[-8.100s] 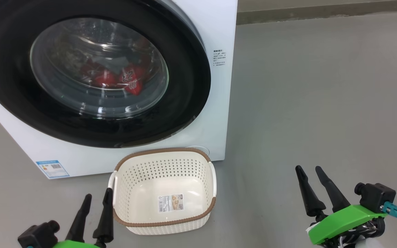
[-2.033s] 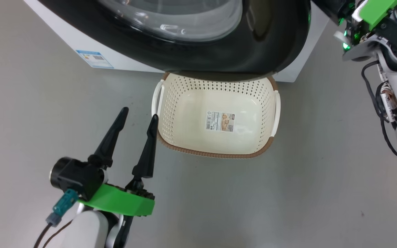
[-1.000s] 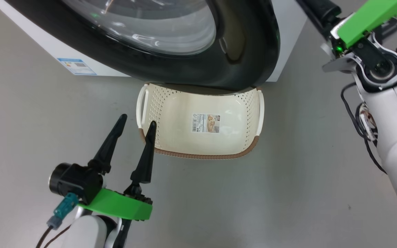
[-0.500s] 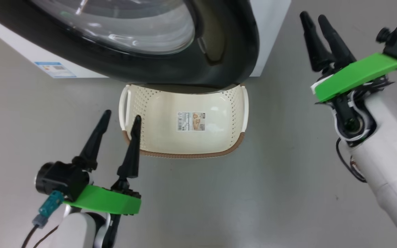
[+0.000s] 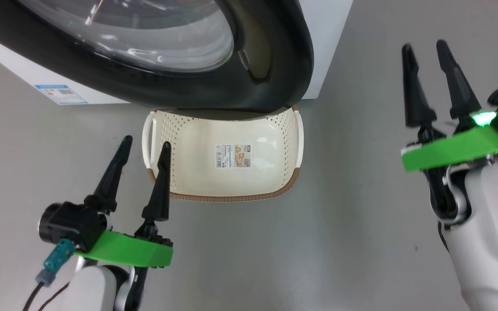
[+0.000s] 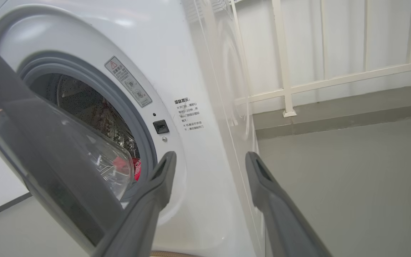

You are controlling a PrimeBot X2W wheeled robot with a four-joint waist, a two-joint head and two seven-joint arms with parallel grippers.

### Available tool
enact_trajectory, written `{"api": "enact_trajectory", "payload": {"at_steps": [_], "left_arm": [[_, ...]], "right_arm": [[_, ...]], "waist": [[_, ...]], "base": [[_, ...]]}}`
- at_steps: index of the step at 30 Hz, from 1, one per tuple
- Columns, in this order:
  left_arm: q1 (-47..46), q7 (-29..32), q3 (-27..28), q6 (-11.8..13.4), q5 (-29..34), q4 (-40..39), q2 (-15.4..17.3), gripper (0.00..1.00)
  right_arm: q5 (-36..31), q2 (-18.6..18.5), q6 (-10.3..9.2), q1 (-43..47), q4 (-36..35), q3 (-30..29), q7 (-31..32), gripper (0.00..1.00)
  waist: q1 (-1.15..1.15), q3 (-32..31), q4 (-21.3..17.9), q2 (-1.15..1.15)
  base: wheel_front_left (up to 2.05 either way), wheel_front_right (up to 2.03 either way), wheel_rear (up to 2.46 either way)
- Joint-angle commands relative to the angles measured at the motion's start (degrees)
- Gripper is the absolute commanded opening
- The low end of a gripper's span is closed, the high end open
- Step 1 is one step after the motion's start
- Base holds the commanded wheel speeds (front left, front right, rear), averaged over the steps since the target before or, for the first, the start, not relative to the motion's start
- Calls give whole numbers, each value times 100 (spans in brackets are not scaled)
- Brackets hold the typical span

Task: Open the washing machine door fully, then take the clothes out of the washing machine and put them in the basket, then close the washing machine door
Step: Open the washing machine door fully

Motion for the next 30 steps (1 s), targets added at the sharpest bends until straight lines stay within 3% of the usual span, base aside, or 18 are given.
{"api": "enact_trajectory", "payload": {"at_steps": [1,11,19,30], "left_arm": [[-53,-44,161,-32,39,-176,81,100],[8,-44,159,-32,20,-227,65,100],[68,-44,164,-32,29,-259,61,100],[45,-44,252,-32,71,-299,62,100]], "right_arm": [[-336,70,43,185,-351,40,-34,100],[-1866,278,43,1386,-1353,-138,-34,100],[-2049,370,43,1923,-1556,-111,-34,100],[-1948,388,43,1882,-1558,-42,-35,100]], "waist": [[0,-14,17,0],[0,-87,44,0],[0,-106,20,0],[0,-35,-25,0]], "base": [[0,0,0],[0,0,0],[0,0,0],[0,0,0]]}}
